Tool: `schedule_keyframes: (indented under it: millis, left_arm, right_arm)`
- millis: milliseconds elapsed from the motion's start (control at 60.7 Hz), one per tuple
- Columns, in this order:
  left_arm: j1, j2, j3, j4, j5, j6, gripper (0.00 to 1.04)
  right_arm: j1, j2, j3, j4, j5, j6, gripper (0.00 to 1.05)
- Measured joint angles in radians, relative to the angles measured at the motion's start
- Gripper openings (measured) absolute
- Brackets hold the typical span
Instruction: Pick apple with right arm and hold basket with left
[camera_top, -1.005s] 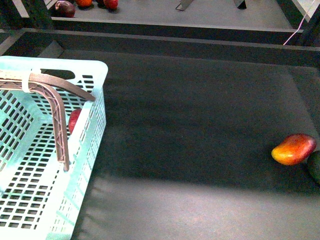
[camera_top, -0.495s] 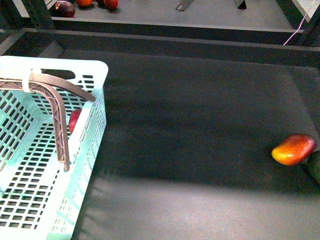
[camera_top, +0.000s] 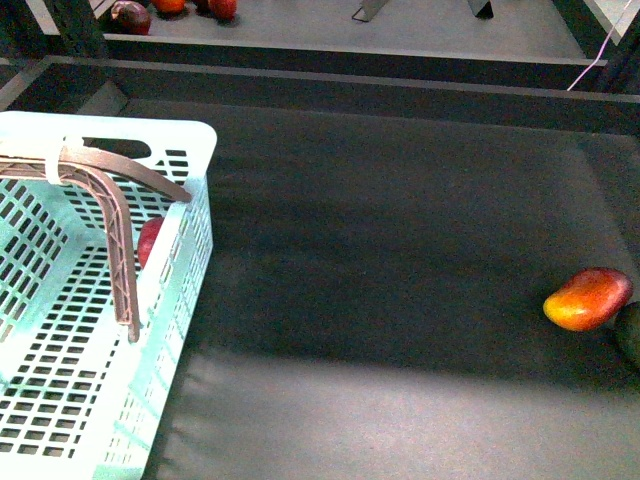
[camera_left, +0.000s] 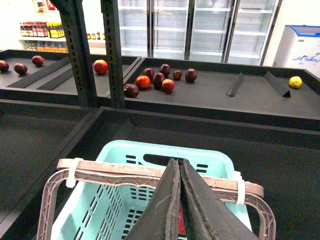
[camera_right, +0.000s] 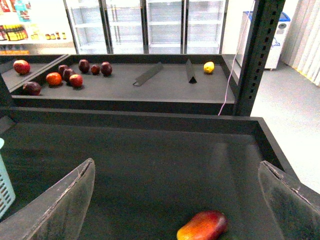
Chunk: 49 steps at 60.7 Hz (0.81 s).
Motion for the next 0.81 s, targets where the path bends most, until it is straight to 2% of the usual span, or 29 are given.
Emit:
schedule_keyframes:
  millis: [478,742,808]
  left_arm:
    - [0.0,-0.238,0.0,-0.233,0.0,0.0,0.03]
    - [0.0,-0.312,0.0,-0.307,0.0,0.0,0.03]
    - [0.0,-0.44,0.0,-0.463,0.0,0.0,0.03]
  right_arm:
    - [0.0,0.0,0.0,0.0,0.0,0.0,0.96]
    - [0.0,0.0,0.0,0.0,0.0,0.0,0.96]
    - [0.0,0.0,0.0,0.0,0.0,0.0,0.96]
